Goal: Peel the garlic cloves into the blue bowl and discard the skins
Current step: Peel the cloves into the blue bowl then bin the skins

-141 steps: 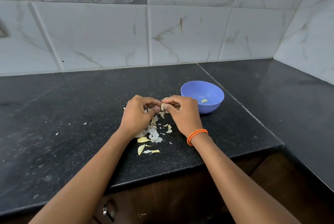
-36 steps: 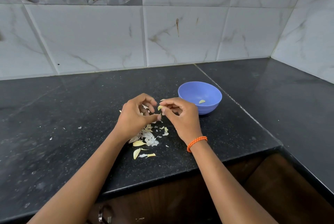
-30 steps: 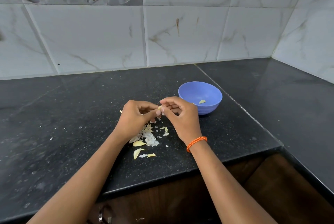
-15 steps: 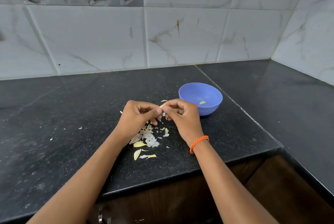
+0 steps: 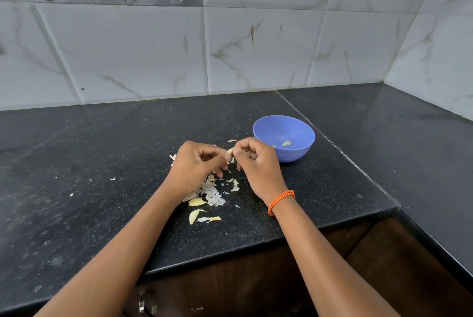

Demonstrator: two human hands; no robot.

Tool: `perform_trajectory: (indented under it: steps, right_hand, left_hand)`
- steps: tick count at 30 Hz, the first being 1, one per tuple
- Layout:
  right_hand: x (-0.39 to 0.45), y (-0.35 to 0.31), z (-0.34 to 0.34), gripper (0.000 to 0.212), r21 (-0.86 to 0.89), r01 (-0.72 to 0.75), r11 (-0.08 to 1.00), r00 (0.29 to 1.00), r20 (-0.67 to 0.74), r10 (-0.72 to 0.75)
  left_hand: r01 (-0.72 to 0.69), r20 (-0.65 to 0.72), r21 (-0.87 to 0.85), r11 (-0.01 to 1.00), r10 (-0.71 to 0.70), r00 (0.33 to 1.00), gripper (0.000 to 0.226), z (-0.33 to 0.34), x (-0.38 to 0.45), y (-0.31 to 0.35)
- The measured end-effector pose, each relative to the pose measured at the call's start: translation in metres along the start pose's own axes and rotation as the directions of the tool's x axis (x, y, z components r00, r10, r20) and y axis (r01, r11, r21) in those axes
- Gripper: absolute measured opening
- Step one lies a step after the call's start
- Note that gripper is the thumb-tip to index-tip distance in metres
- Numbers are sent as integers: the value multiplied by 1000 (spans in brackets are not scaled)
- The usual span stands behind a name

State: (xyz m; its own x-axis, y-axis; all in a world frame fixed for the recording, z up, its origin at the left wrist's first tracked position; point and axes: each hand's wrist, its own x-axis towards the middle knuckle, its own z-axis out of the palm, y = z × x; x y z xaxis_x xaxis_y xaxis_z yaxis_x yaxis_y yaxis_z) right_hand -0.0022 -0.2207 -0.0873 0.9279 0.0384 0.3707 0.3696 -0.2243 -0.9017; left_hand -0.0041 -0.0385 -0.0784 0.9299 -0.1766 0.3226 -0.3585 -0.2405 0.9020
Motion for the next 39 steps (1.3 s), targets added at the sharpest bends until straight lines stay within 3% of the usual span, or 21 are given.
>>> perform_trajectory:
  steps: [17, 22, 26, 33, 39]
  right_hand:
    - [-1, 0, 3, 24, -94, 51, 994, 999, 3, -51]
    - [-1, 0, 2, 16, -75, 25, 997, 999, -32, -27]
    - [-1, 1, 2, 26, -31, 22, 999, 998, -52, -23]
    - [-3, 0, 0, 8, -18, 94, 995, 994, -49, -94]
    - [-3, 0, 0, 9, 0, 75, 997, 997, -22, -75]
  left_hand:
    - [-18, 61, -107, 994, 24, 998, 15, 4, -2, 1]
    - [0, 20, -135, 991, 3, 1000, 15, 3, 0, 1]
    - [17, 21, -49, 999, -16, 1000, 20, 0, 3, -6]
    - [7, 21, 97, 995, -9, 1000, 25, 2, 2, -5]
    - [-43, -17, 227, 973, 49, 999, 24, 0, 2, -9]
